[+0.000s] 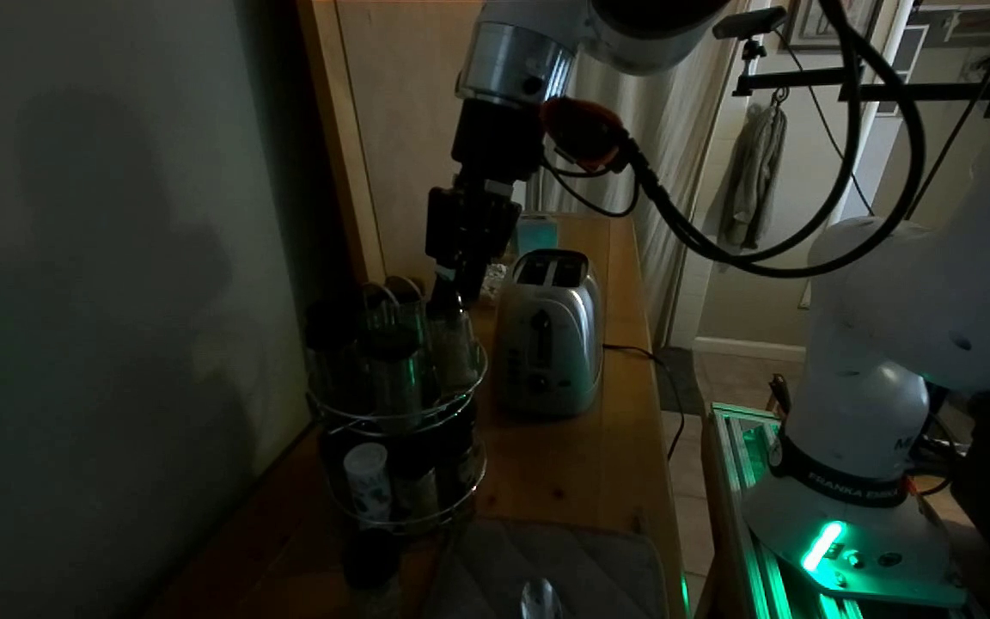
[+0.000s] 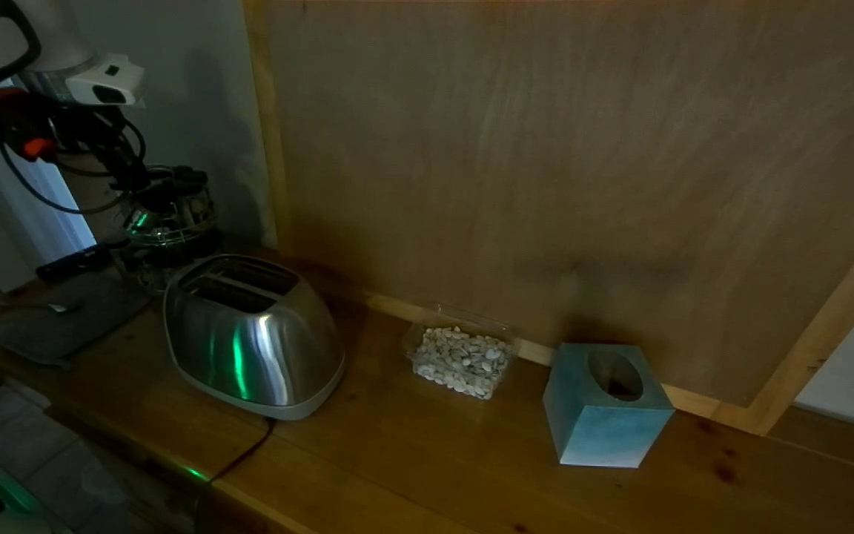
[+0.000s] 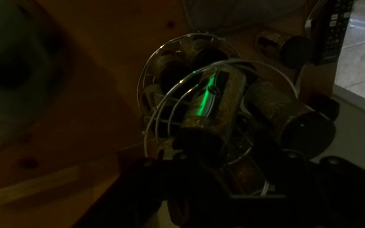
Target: Straighten the tilted bottle on the rack
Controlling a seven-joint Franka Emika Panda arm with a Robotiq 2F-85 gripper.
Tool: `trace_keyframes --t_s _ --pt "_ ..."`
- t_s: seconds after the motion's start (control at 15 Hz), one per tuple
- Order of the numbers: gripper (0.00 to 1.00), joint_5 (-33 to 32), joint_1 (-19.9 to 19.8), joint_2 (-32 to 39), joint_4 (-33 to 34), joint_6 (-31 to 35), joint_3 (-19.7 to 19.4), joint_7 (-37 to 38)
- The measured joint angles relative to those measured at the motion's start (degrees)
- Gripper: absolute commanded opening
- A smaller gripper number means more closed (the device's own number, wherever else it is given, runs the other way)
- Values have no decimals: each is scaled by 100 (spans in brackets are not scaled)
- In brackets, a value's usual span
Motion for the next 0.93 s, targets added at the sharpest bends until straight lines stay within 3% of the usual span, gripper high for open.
trace_keyframes --t_s 0.47,0.93 --pt "27 39 95 -5 -31 -26 -134 -366" --pt "27 368 494 -101 -31 -215 -249 -852"
